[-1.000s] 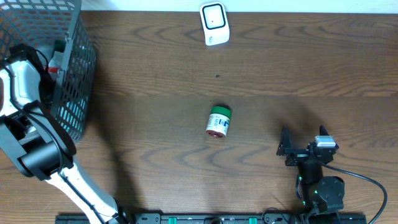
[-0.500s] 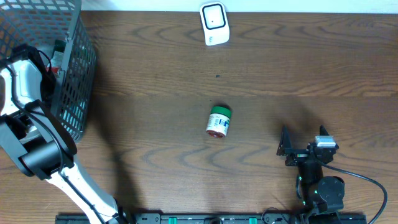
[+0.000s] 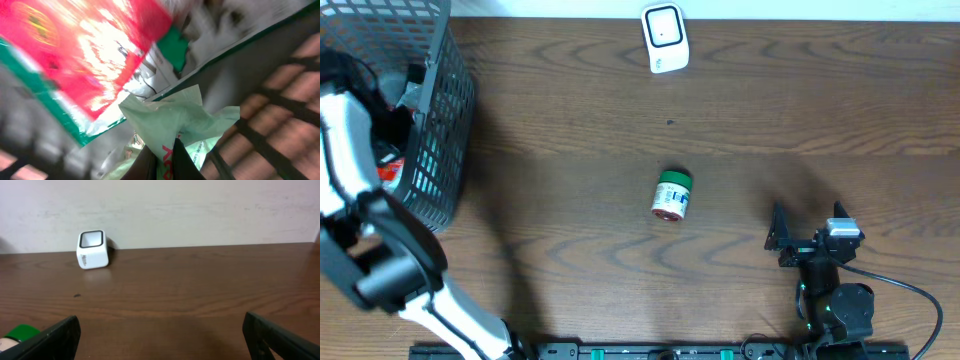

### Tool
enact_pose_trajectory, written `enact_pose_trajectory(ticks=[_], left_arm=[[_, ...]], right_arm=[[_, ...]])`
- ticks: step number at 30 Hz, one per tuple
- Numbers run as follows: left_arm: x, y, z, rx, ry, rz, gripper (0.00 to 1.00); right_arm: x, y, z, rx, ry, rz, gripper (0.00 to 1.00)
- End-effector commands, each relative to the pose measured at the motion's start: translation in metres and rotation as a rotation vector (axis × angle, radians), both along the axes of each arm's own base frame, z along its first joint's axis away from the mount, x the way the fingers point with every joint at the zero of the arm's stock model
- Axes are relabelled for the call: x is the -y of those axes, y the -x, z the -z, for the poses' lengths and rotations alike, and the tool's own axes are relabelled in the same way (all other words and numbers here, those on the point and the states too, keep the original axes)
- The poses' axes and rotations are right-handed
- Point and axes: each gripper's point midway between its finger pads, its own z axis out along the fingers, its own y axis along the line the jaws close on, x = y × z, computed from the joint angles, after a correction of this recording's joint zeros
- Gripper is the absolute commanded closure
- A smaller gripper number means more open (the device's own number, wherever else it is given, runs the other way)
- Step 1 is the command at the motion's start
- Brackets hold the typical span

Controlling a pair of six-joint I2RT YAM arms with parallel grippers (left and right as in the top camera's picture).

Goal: Scan the item barcode
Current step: 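Reach the left gripper back into the basket toward the wipes pack, then grasp the light green wipes pack and lift it out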

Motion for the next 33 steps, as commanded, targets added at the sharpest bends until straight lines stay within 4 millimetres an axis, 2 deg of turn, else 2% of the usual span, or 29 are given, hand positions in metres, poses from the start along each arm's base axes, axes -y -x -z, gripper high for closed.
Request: enact_pose_trajectory(ticks=[1,8,12,16,20,22,25,27,30,33], left_arm=[[-0.009,0.0,-0.064,0.153,-0.071,-0.051,0.93],[-0.008,0.008,-0.13,0.328,-0.152,-0.093,0.93],[-0.001,0.02,-0.174,0.44,-0.19,-0.128,0.93],[0.016,0.038,-0.226,0.583,-0.226,-0.124,0.93],[0.029,0.058,-0.263,0.69,-0.256,-0.142,0.93],[0.052,0.065,-0.281,0.764,-0.207,-0.083,0.93],[0.092,0.068,-0.294,0.833,-0.082,0.033,0.93],[0.115,0.07,-0.293,0.839,-0.004,0.098,0.93],[0.146,0.072,-0.281,0.794,0.09,0.196,0.93],[0.187,0.076,-0.264,0.733,0.216,0.363,0.93]], right_arm=[[0.005,0.0,0.0,0.001,0.005,0.024,0.01],[0.005,0.0,0.0,0.001,0.005,0.024,0.01],[0.005,0.0,0.0,0.001,0.005,0.024,0.01],[0.005,0.0,0.0,0.001,0.005,0.024,0.01],[0.005,0.0,0.0,0.001,0.005,0.024,0.01],[0.005,0.0,0.0,0.001,0.005,0.024,0.01],[0.005,0.0,0.0,0.001,0.005,0.024,0.01],[0.005,0.0,0.0,0.0,0.005,0.024,0.01],[0.005,0.0,0.0,0.0,0.005,0.025,0.01],[0.005,0.0,0.0,0.0,0.005,0.024,0.01]])
